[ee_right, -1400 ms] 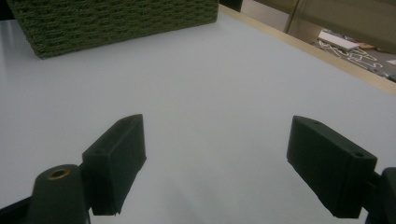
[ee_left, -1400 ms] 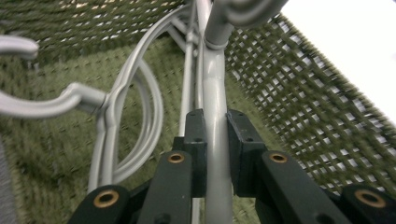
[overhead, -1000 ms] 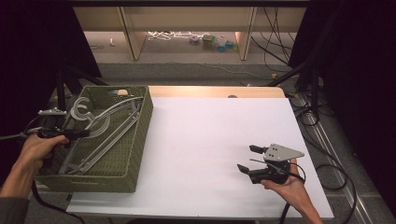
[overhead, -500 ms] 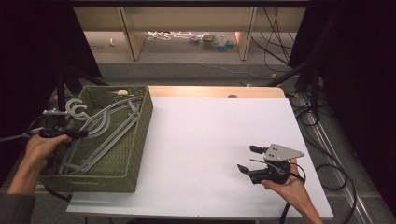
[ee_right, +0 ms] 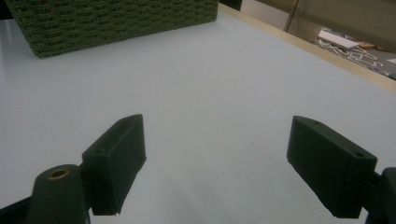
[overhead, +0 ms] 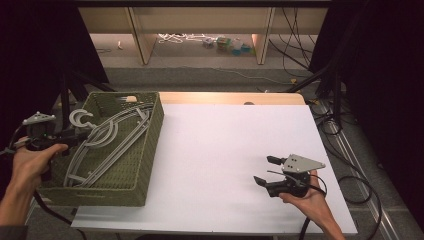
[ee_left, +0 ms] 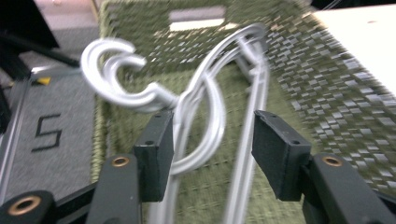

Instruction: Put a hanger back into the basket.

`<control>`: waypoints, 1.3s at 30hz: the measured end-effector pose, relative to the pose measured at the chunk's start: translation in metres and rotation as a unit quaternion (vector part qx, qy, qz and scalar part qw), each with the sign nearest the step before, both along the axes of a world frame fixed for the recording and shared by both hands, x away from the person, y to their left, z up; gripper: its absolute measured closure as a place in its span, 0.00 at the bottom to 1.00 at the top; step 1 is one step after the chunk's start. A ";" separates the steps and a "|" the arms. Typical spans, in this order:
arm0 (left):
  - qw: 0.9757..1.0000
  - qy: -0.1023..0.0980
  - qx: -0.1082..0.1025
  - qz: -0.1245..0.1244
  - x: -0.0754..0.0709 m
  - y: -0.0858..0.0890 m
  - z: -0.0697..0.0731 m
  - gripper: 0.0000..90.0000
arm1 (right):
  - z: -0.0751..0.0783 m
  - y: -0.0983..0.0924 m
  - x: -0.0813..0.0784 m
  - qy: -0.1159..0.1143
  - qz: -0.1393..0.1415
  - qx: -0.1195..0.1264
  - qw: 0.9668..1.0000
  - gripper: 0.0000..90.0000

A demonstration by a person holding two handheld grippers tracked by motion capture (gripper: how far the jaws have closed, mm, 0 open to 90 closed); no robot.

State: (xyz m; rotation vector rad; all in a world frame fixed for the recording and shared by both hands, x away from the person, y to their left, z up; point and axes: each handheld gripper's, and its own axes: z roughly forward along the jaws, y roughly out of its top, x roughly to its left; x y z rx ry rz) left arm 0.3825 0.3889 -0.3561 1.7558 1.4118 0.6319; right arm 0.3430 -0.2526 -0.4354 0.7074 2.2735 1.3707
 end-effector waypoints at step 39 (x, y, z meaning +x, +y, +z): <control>0.978 -0.140 -0.060 -0.145 -0.078 -0.142 -0.005 0.28 | -0.001 0.005 -0.014 -0.020 -0.027 0.025 0.999 0.21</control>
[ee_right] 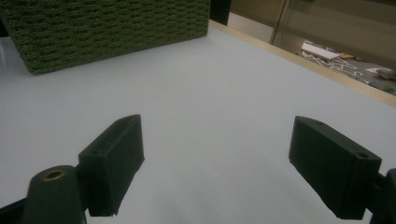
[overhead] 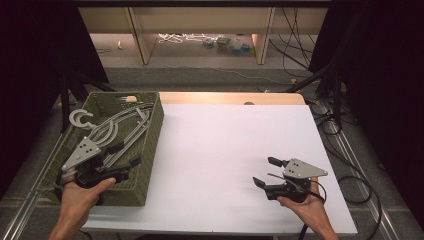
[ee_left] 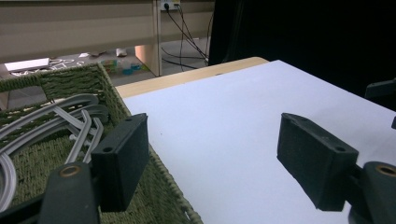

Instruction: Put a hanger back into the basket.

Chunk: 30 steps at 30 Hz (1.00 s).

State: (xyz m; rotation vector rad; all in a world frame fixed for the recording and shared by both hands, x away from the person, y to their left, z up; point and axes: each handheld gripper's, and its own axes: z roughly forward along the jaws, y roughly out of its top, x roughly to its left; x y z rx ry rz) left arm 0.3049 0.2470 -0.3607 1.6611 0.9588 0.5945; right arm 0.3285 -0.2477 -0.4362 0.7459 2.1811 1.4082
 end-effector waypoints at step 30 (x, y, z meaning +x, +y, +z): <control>0.999 -0.050 -0.015 0.000 -0.024 -0.041 -0.055 0.29 | -0.007 0.001 -0.018 -0.006 -0.008 0.019 1.000 0.21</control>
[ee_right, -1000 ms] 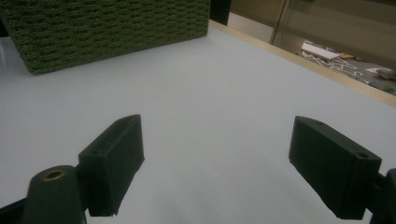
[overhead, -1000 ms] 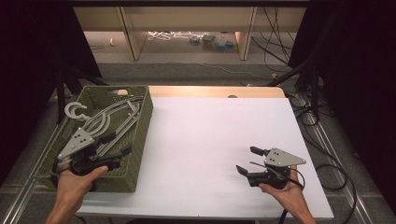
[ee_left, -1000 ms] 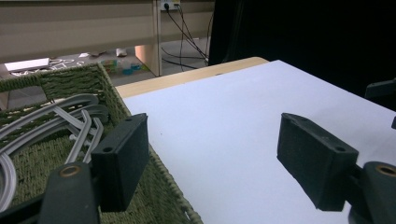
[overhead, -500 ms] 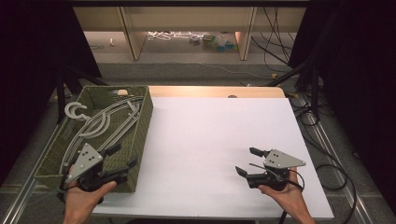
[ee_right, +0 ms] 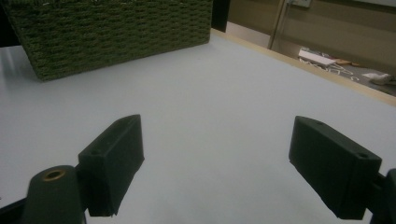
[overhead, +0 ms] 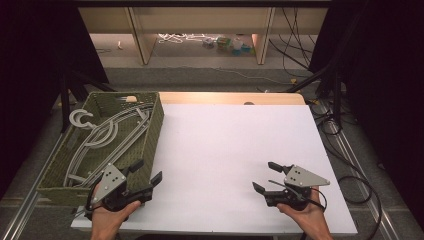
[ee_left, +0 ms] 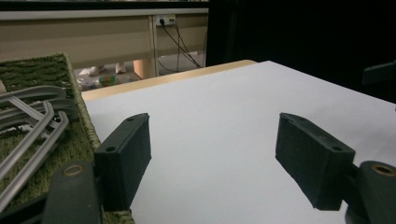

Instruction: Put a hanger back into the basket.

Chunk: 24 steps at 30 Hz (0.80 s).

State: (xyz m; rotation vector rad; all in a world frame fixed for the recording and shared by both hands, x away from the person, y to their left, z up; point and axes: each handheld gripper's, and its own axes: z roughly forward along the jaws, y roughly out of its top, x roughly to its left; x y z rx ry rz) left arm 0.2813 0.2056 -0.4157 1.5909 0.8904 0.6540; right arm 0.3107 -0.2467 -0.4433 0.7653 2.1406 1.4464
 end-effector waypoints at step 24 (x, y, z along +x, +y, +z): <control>0.998 -0.001 0.006 -0.065 -0.019 -0.029 -0.023 0.21 | -0.010 0.004 -0.031 0.001 -0.039 0.030 0.999 0.18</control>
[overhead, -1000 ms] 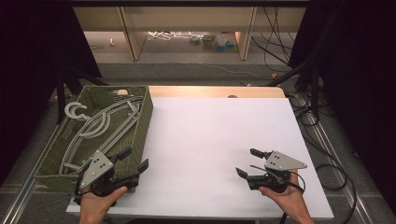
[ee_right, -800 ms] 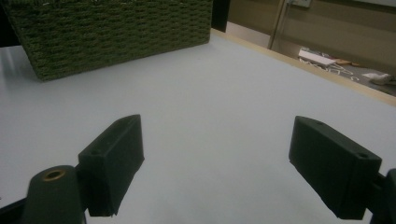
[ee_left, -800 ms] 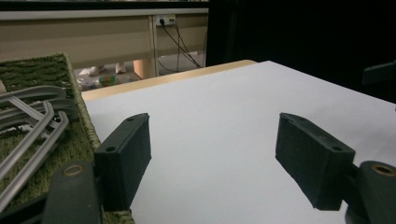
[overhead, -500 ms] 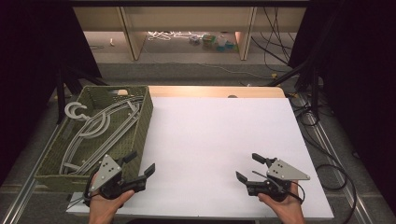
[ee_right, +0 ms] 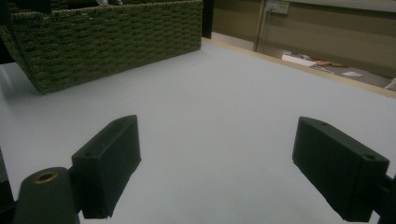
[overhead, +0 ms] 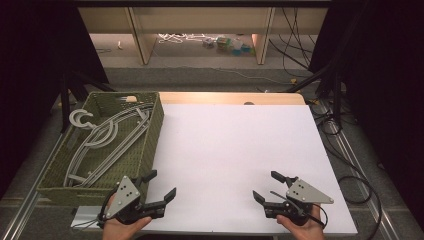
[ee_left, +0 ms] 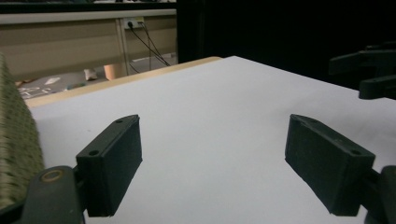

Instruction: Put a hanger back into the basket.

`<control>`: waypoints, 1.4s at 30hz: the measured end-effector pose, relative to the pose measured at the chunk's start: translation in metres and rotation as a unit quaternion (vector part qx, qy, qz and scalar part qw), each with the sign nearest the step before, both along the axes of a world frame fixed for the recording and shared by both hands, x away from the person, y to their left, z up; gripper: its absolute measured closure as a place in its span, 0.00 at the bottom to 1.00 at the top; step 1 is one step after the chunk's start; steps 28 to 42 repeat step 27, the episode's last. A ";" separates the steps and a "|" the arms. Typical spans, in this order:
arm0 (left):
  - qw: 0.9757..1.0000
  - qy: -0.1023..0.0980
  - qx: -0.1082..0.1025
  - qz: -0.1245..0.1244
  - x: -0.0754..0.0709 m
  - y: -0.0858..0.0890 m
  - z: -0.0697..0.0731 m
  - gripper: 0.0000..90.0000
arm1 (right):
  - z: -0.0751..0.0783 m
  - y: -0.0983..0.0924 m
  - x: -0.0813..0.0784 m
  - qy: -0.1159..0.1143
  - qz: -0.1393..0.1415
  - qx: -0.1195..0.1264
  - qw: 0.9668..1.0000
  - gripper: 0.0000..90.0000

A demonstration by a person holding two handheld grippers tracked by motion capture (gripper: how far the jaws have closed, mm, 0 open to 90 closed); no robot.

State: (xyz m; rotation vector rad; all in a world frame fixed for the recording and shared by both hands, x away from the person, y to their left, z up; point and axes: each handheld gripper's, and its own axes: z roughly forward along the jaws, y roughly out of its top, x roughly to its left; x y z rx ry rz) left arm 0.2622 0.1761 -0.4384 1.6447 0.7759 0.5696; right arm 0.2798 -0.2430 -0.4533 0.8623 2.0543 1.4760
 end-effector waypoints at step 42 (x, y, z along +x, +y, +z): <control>1.000 -0.006 -0.011 0.019 0.004 0.007 -0.005 0.20 | -0.003 0.004 -0.003 -0.003 0.008 0.004 1.000 0.18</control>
